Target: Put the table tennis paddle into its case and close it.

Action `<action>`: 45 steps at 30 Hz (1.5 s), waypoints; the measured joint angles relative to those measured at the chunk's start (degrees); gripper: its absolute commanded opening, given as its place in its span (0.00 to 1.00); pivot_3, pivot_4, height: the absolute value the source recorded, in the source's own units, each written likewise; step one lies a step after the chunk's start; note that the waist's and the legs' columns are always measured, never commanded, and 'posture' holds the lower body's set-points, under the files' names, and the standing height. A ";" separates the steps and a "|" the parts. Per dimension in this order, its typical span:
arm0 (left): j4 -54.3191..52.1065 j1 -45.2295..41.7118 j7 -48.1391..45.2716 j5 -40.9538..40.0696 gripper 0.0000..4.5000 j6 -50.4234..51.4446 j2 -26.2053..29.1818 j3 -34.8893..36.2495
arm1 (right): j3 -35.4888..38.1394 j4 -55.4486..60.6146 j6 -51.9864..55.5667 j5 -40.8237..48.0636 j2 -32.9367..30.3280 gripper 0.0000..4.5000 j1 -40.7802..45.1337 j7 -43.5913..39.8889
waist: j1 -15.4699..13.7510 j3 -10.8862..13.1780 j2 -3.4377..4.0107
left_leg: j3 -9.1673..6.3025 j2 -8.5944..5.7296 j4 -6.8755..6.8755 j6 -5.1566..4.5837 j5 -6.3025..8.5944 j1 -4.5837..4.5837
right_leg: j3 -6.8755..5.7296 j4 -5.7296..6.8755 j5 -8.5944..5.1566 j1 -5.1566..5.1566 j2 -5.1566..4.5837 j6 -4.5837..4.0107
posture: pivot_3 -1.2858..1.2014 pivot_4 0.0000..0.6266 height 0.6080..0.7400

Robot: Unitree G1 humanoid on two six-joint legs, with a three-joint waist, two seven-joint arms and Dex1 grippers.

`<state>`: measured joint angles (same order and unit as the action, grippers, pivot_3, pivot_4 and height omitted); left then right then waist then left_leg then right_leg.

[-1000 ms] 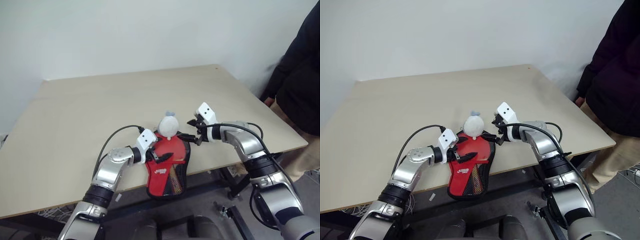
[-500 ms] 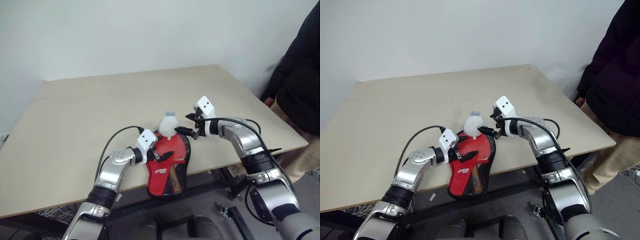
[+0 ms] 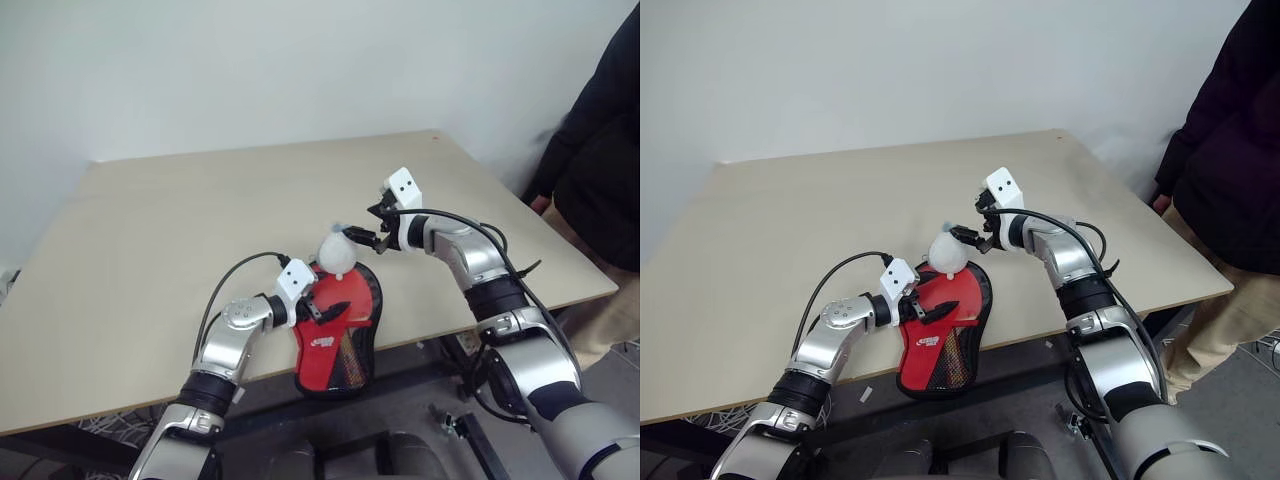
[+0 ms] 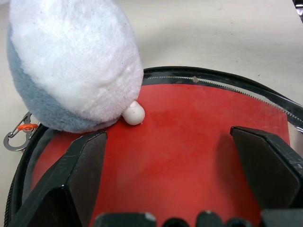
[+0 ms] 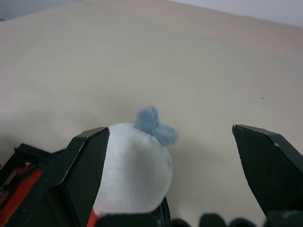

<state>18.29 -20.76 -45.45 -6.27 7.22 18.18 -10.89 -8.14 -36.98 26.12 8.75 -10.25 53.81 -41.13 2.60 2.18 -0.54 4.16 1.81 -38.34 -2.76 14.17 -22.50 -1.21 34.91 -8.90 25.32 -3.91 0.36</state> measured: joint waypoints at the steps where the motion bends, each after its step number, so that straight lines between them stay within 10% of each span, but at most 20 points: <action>1: -0.01 -0.01 -0.02 0.00 0.99 0.01 0.00 0.00 | -0.01 -0.78 -0.26 -0.01 0.49 1.00 0.27 0.05 | -0.01 0.00 0.00 | 0.00 0.00 0.00 0.00 0.00 -0.01 | 0.00 -0.01 0.00 0.00 0.00 0.01 | 0.52 0.00 1.00; 29: -1.30 0.13 -0.08 0.03 0.99 2.12 0.18 0.10 | -1.85 -5.57 -2.29 -2.26 6.01 1.00 -2.61 -0.33 | 0.09 0.00 0.01 | -0.03 0.02 0.01 0.00 0.00 -0.01 | 0.02 -0.01 0.06 0.04 0.01 0.10 | 0.52 0.00 1.00; 45: -1.28 -0.02 -0.15 0.04 1.00 2.38 0.08 0.12 | -2.07 -5.55 -2.30 -3.34 6.14 0.24 -2.71 -0.28 | 0.06 0.00 0.01 | -0.03 0.01 0.01 0.00 0.00 -0.02 | 0.01 -0.02 0.05 0.04 0.01 0.10 | 0.52 0.00 1.00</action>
<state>17.02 -20.79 -45.60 -6.23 9.60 18.26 -10.77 -10.20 -42.54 23.82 5.41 -4.11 51.10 -41.41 2.66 2.18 -0.54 4.13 1.83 -38.33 -2.76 14.17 -22.53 -1.20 34.90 -8.85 25.35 -3.90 0.46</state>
